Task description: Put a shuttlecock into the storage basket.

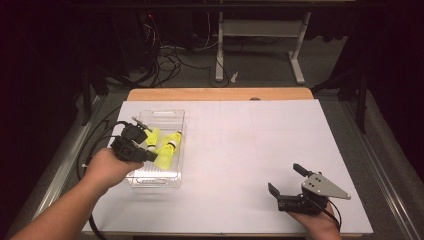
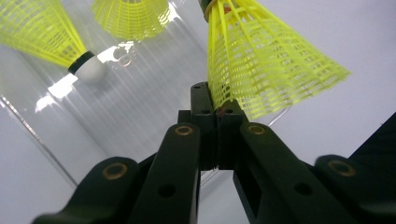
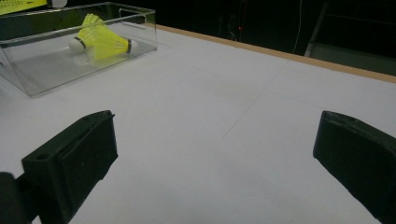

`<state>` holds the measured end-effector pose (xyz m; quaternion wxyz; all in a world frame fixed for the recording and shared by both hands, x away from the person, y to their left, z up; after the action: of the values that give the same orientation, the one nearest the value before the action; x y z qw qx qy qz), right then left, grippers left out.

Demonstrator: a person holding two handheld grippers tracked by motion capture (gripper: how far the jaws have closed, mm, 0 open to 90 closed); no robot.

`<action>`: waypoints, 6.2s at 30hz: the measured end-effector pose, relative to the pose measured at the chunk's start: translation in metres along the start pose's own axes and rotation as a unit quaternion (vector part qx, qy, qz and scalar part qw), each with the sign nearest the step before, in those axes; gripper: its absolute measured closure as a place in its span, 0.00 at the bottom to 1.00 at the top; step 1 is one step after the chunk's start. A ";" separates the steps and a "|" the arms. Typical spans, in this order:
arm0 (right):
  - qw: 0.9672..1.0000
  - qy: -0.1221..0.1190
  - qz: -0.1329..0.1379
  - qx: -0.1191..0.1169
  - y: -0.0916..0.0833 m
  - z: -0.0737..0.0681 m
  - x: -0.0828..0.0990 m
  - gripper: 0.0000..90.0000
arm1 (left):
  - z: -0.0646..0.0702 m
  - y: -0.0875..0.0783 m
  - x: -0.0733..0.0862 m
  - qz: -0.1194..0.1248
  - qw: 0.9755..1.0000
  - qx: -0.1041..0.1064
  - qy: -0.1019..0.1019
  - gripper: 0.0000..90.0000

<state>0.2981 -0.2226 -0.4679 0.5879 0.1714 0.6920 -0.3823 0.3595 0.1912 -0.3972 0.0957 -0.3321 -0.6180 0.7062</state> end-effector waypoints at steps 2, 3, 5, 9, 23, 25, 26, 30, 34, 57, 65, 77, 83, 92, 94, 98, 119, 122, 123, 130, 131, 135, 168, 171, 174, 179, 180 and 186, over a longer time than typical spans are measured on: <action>1.000 -0.001 -0.001 0.000 0.000 0.000 0.000 0.00 | -0.003 -0.001 0.002 -0.001 1.000 -0.002 -0.005 0.99; 1.000 -0.001 -0.001 0.000 0.000 0.000 0.000 0.00 | -0.005 -0.002 0.003 -0.002 1.000 -0.004 -0.007 0.99; 1.000 -0.001 -0.001 0.000 0.001 0.000 0.000 0.00 | -0.008 -0.003 0.004 -0.001 1.000 -0.008 -0.011 0.99; 1.000 -0.001 -0.001 0.000 0.001 0.000 0.001 0.00 | -0.013 -0.001 0.008 -0.004 1.000 -0.019 -0.016 0.99; 1.000 -0.001 -0.002 -0.001 0.001 0.000 0.001 0.00 | -0.031 -0.001 0.019 -0.008 0.999 -0.033 -0.040 0.99; 1.000 -0.001 -0.002 -0.001 0.001 0.000 0.001 0.00 | -0.033 -0.001 0.021 -0.012 0.998 -0.034 -0.041 0.99; 1.000 -0.002 -0.002 -0.002 0.001 0.000 0.001 0.00 | -0.034 -0.001 0.022 -0.014 0.998 -0.035 -0.042 0.99; 1.000 -0.003 -0.002 -0.002 0.001 0.000 0.001 0.00 | -0.040 -0.001 0.026 -0.017 0.998 -0.039 -0.052 0.99; 1.000 -0.001 -0.003 -0.001 0.001 0.000 0.001 0.00 | -0.042 0.003 0.029 -0.022 0.997 -0.042 -0.055 0.99; 1.000 0.000 -0.004 0.000 0.001 0.000 0.001 0.00 | -0.043 0.023 0.039 -0.045 0.996 -0.043 -0.059 0.99; 1.000 0.002 -0.001 -0.002 0.000 0.001 0.001 0.01 | -0.042 0.033 0.043 -0.056 0.996 -0.039 -0.059 0.99; 1.000 0.003 -0.001 -0.003 0.001 0.000 0.001 0.01 | -0.042 0.041 0.047 -0.061 0.995 -0.039 -0.066 0.99; 1.000 0.003 -0.001 -0.003 0.001 0.000 0.001 0.01 | -0.042 0.042 0.048 -0.063 0.995 -0.040 -0.069 0.99; 1.000 0.001 -0.002 -0.003 0.001 0.000 0.001 0.01 | -0.042 0.047 0.048 -0.070 0.994 -0.041 -0.071 0.99; 1.000 0.002 -0.001 -0.003 0.001 0.000 0.001 0.01 | -0.043 0.047 0.048 -0.071 0.994 -0.042 -0.071 0.99; 1.000 0.002 -0.002 -0.003 0.001 0.000 0.001 0.01 | -0.043 0.049 0.048 -0.073 0.994 -0.045 -0.070 0.99; 1.000 0.006 -0.004 -0.005 0.003 0.000 0.003 0.01 | -0.039 0.056 0.047 -0.082 0.993 -0.041 -0.075 0.98; 1.000 0.007 -0.005 -0.005 0.002 0.000 0.003 0.01 | -0.038 0.056 0.047 -0.084 0.993 -0.040 -0.074 0.97; 1.000 0.006 -0.004 -0.005 0.002 0.000 0.002 0.01 | -0.038 0.055 0.047 -0.083 0.993 -0.040 -0.073 0.97; 1.000 0.007 -0.005 -0.005 0.003 -0.001 0.003 0.01 | -0.036 0.054 0.046 -0.079 0.994 -0.021 -0.078 0.88; 1.000 0.007 -0.005 -0.005 0.002 -0.001 0.003 0.01 | -0.036 0.054 0.046 -0.078 0.994 -0.019 -0.078 0.87; 1.000 0.004 -0.004 -0.004 0.002 -0.001 0.002 0.01 | -0.034 0.051 0.044 -0.073 0.994 -0.011 -0.077 0.77; 1.000 0.000 -0.004 -0.002 0.001 -0.002 0.001 0.01 | -0.028 0.018 0.031 -0.077 0.994 -0.024 -0.071 0.36; 1.000 0.001 -0.004 -0.002 0.001 -0.002 0.001 0.01 | -0.027 0.018 0.030 -0.076 0.994 -0.025 -0.071 0.35; 1.000 0.001 -0.004 -0.002 0.001 -0.002 0.001 0.01 | -0.026 0.018 0.029 -0.075 0.994 -0.025 -0.071 0.33; 1.000 0.001 -0.006 -0.004 0.003 -0.002 0.002 0.01 | -0.026 0.020 0.024 -0.063 0.995 -0.022 -0.081 0.28; 1.000 0.001 -0.007 -0.004 0.003 -0.002 0.002 0.01 | -0.025 0.021 0.023 -0.059 0.995 -0.021 -0.077 0.27; 1.000 0.000 -0.005 -0.003 0.001 -0.002 0.001 0.01 | -0.017 0.027 0.019 -0.049 0.997 -0.018 -0.066 0.21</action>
<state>0.2977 -0.2205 -0.4694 0.5863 0.1659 0.6941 -0.3833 0.3625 0.2096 -0.4291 0.0833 -0.2564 -0.6508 0.7098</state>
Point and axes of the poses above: each handheld gripper's, and its own axes: y roughly forward along the jaws, x roughly out of its underside, z roughly to its right, the point moved 6 cm from there along y, roughly forward along the jaws, and after that the axes turned 9 degrees about -x, right-handed, at the moved point
